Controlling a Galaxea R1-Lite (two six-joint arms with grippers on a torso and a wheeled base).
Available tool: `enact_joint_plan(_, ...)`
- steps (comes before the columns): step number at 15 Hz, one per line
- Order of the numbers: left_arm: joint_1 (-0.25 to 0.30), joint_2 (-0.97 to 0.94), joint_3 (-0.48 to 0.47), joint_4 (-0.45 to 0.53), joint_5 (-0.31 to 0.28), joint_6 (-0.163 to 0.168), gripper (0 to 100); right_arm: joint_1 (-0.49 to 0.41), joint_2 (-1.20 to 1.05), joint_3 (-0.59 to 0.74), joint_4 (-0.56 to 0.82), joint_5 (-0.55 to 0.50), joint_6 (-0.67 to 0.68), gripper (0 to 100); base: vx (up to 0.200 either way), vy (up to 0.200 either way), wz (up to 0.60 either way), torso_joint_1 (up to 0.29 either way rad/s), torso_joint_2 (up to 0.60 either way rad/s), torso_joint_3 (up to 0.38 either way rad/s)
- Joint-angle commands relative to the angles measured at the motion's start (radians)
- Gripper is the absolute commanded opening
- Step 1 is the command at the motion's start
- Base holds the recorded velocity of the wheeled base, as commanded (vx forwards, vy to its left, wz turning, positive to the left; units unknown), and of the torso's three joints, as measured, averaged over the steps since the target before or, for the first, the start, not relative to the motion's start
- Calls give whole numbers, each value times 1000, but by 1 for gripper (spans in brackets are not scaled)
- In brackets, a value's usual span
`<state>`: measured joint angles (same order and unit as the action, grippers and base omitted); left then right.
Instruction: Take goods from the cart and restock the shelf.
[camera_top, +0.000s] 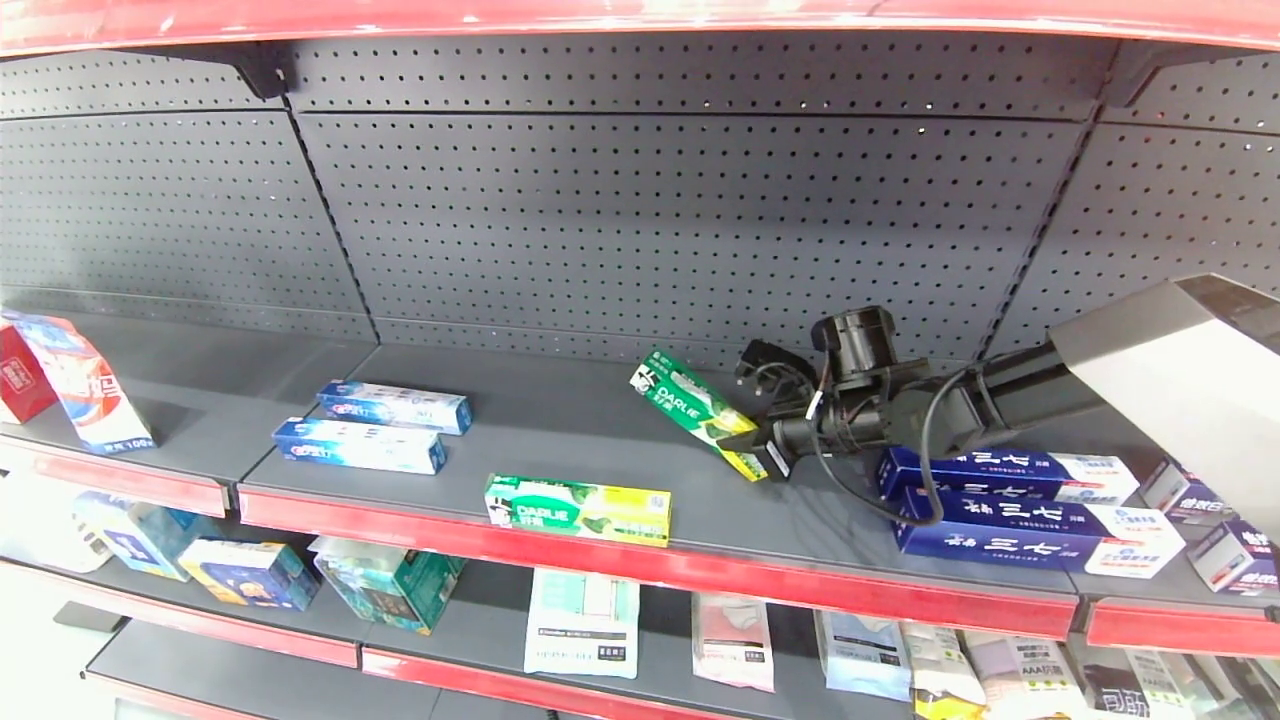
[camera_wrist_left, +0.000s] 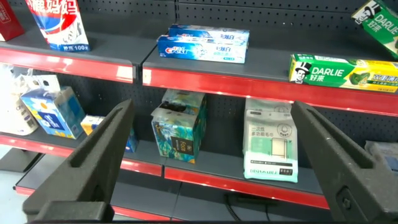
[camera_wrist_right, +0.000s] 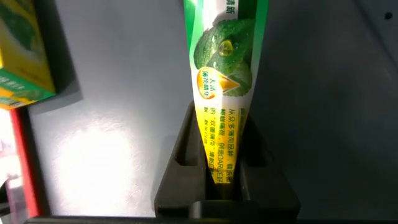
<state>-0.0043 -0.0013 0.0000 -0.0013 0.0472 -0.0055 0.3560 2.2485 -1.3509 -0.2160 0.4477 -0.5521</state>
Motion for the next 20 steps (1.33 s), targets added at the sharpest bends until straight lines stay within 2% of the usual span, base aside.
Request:
enact_joint_plan(1,0,1,0,0,0,-1,100,0,26,-36,0,-6,-22,0,0,0,0,0,0,0)
enact_joint_plan(4,0,1,0,0,0,-1,100,-14,29,-22,3,-17,-132,0,0,0,0,0,0,0)
enact_joint_plan(9,0,1,0,0,0,-1,100,-17,39,-37,3,-58,-235,0,0,0,0,0,0,0)
enact_joint_plan(13,0,1,0,0,0,-1,100,-3,39,-34,3,-67,-239,0,0,0,0,0,0,0)
enact_joint_plan(14,0,1,0,0,0,-1,100,-2,39,-33,3,-67,-239,100,0,0,0,0,0,0)
enact_joint_plan(20,0,1,0,-2,0,-1,100,-11,28,-28,1,-67,-229,100,0,0,0,0,0,0)
